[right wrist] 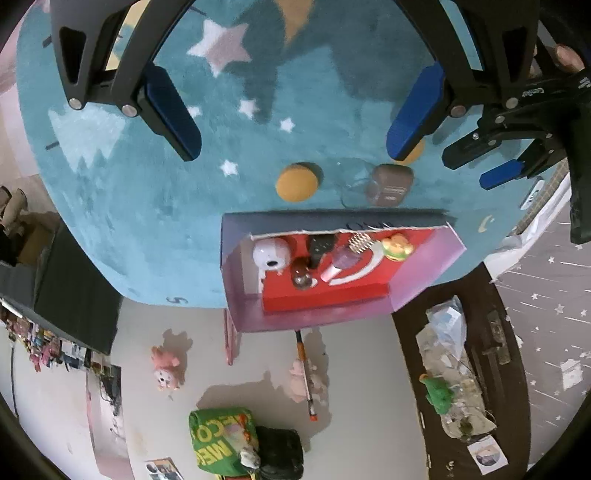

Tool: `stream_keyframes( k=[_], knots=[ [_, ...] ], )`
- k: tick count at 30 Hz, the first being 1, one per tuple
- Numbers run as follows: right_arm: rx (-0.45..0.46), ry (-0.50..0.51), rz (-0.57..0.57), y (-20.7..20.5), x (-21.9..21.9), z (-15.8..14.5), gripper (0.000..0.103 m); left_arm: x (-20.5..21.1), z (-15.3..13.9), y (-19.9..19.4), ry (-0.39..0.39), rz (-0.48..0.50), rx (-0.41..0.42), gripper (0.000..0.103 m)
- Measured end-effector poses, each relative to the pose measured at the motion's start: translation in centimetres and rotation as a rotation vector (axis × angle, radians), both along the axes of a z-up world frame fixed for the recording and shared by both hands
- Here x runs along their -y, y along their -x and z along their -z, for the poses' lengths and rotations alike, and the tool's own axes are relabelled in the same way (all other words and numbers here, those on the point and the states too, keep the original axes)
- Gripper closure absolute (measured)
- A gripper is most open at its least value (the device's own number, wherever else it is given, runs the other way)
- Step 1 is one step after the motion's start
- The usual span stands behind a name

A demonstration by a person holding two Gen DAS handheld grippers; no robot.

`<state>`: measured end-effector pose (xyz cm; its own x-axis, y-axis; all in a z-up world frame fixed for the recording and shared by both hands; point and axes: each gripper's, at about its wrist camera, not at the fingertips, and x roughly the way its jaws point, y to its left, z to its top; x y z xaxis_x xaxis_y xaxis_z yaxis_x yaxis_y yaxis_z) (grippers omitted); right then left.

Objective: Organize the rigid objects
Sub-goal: 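Grasp the large orange sponge with the left tool while the right tool grasps the small orange sponge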

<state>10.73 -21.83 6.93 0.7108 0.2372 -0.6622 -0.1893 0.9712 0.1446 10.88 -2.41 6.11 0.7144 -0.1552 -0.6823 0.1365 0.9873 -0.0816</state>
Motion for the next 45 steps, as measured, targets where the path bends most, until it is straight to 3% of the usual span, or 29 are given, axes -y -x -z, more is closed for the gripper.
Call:
stream_keyframes(
  k=[20, 45],
  knots=[
    [-0.083, 0.026, 0.002, -1.7, -0.2, 3.2, 0.000, 0.6, 2.0, -1.0, -0.029, 0.009, -0.064, 0.012],
    [-0.104, 0.059, 0.011, -2.9, 0.4, 3.3, 0.000, 2.4, 3.0, -2.9, -0.029, 0.066, -0.167, 0.012]
  ],
)
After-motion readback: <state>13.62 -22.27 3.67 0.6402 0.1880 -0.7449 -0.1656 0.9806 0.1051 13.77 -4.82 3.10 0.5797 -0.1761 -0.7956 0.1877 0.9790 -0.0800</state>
